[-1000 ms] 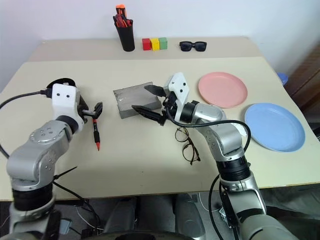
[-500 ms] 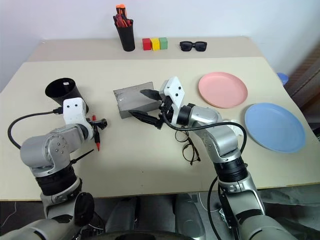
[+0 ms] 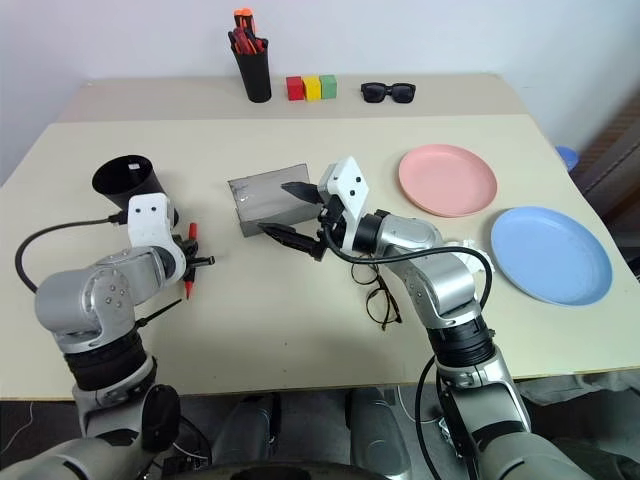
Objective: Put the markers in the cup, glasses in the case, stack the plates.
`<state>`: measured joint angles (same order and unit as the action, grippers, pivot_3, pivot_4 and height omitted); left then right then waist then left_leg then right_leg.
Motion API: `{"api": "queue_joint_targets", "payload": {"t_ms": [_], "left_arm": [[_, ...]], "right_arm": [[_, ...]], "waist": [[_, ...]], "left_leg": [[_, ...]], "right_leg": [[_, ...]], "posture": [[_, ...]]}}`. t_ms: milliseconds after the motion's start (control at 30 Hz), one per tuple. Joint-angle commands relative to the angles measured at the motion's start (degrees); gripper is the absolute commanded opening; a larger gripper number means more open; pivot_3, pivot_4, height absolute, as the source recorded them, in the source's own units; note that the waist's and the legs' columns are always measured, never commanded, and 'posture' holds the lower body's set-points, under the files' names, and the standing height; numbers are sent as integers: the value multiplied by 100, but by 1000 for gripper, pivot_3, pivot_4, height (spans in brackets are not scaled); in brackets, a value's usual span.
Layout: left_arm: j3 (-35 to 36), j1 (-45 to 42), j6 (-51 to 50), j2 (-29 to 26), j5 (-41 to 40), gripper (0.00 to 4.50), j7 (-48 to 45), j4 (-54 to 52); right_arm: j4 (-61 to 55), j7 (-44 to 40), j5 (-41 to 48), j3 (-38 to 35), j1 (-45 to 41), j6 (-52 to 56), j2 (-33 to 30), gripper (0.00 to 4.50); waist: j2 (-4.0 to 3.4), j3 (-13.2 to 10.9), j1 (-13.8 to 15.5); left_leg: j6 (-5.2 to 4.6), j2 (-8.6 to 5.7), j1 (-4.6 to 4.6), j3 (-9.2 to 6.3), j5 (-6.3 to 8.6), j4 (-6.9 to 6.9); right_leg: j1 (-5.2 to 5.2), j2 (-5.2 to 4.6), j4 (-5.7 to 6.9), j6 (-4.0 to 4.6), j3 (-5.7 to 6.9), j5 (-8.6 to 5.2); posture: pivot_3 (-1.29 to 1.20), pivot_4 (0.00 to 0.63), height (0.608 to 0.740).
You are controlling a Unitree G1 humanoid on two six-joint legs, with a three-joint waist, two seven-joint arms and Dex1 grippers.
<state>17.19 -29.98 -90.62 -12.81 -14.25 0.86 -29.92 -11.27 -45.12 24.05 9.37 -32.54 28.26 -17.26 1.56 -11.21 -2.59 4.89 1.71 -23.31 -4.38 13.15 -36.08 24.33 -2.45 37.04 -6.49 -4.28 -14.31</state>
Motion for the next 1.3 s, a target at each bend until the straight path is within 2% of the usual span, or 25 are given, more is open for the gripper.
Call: {"api": "queue_joint_targets", "payload": {"t_ms": [33, 167, 300, 467, 700, 833, 1300], "left_arm": [[-424, -72, 866, -452, -251, 40, -614, -560], [-363, -204, 2836, -859, 21, 40, -900, -530], [-263, -549, 4848, -1171, 864, 40, -313, 188], [-235, -447, 6478, -1425, 1548, 40, 145, 1125], [-21, -294, 7748, -1150, 1458, 40, 340, 2124], [-74, -209, 8244, -1023, 1495, 40, 335, 2585], [-20, 136, 8621, -780, 1469, 40, 410, 2910]], "right_arm": [[-197, 33, 14, -10, -82, -136, 63, 3862], [-72, 218, -84, -23, -201, -208, 220, 3862], [-21, 416, -112, -26, -305, -235, 437, 3862], [-116, 507, -104, 113, -325, -216, 680, 3862], [-262, 594, 71, 145, -327, -153, 966, 3862], [-576, 565, 857, -122, -351, 350, 1169, 3862], [-679, 604, 859, 25, -328, 406, 996, 3862]], "waist": [[0, 0, 1], [-2, -1, -7], [-2, -1, 8], [-2, -1, 9], [-2, -1, 17], [-2, -1, 9], [-2, -1, 6]], "left_leg": [[0, 0, 1, 0, 0, 2], [2, 1, 2, 1, -1, 5], [2, 1, 1, 1, -1, 3], [1, 1, 0, 3, -1, 8], [1, 0, -3, 3, -1, 6], [1, 0, -3, 2, -1, 6], [1, 0, -2, 1, -1, 6]], "right_leg": [[0, 0, 0, 0, 0, 0], [1, 0, -1, 1, 0, 0], [1, 0, -3, 2, 0, 0], [1, -1, -6, 1, 0, 0], [1, -5, -5, 0, 1, 1], [1, -4, -3, 0, 3, 1], [1, -4, 0, 0, 4, 1]], "posture": [[0, 150, 740], [0, 150, 740], [0, 150, 740], [0, 150, 740], [0, 150, 740], [0, 150, 740], [0, 150, 740]]}}
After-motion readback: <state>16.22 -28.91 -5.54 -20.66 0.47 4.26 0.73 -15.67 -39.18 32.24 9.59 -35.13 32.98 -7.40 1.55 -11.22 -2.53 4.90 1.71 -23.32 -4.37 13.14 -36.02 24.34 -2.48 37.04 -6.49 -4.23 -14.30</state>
